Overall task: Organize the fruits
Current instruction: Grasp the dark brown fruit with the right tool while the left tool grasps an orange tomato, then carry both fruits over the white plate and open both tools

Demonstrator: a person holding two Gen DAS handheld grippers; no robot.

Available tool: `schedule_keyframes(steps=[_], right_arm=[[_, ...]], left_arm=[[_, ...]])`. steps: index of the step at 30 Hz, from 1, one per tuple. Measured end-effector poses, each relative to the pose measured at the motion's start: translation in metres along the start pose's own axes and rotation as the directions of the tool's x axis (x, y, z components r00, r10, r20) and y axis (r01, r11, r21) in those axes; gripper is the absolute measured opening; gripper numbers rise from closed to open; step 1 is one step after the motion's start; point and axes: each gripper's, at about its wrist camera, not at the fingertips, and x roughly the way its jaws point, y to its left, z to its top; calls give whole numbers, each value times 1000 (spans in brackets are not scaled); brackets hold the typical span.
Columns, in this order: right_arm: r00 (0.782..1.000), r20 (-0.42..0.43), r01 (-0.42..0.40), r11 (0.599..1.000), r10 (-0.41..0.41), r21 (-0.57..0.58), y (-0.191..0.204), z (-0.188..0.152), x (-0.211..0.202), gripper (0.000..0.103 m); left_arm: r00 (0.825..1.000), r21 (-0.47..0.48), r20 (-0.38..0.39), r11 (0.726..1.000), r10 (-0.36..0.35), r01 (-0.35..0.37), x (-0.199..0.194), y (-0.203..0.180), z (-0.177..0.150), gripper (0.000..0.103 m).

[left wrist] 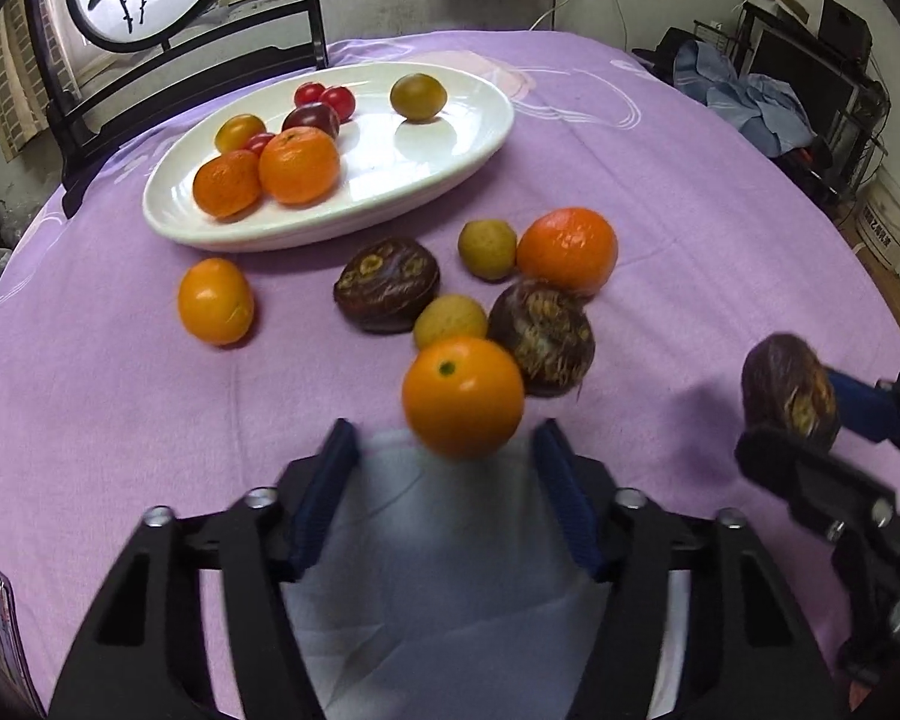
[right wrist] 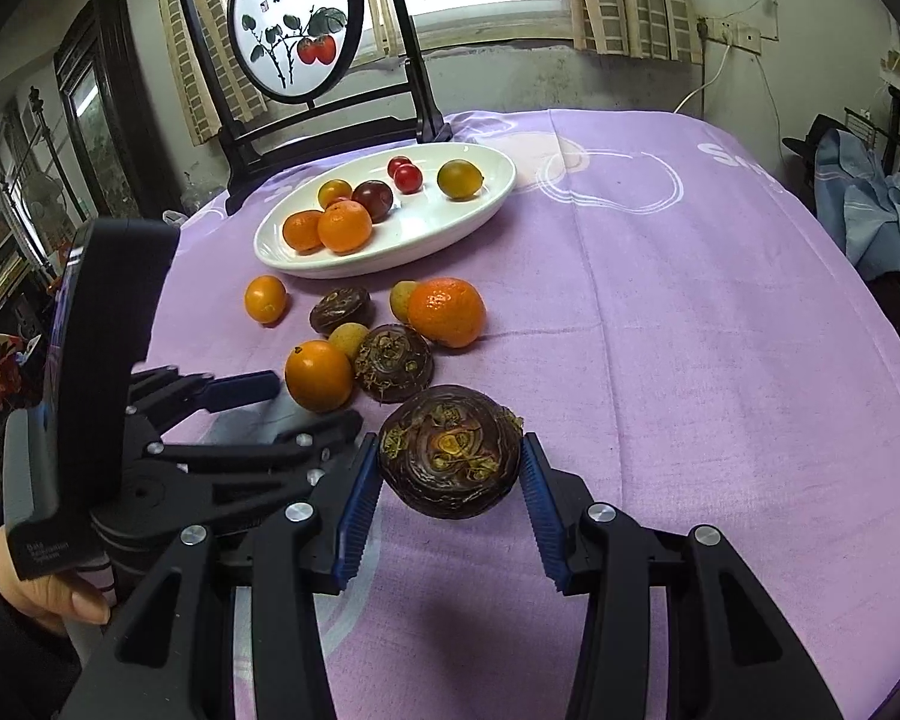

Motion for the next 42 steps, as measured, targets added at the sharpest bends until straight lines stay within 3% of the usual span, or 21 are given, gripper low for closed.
schedule_keyframes(steps=[5, 15, 23, 27, 33, 37, 42], right_arm=[[1000, -7, 9, 1000, -9, 1, -1, 0, 2, 47], [1000, -5, 21, 1000, -21, -9, 2, -3, 5, 47], [998, 17, -60, 998, 60, 36, 2, 4, -3, 47], [994, 56, -93, 995, 92, 20, 7, 22, -16, 47], [991, 116, -54, 996, 62, -74, 19, 71, -16, 47], [990, 135, -26, 996, 38, -89, 19, 100, 5, 47], [996, 84, -11, 993, 20, -113, 20, 125, 50, 47]], left_arm=[[1000, -14, 2, 1000, -26, 26, -1, 3, 6, 38], [998, -9, 48, 1000, -30, 30, -45, 21, -17, 38], [995, -7, 90, 999, -46, 47, -79, 37, -23, 37], [992, 10, 122, 999, -44, 43, -90, 41, -5, 37], [988, -17, 156, 1000, -6, 9, -78, 51, 48, 37], [988, -67, 152, 998, 19, -9, -54, 64, 84, 37], [992, -119, 105, 992, 63, -51, -12, 80, 120, 37]])
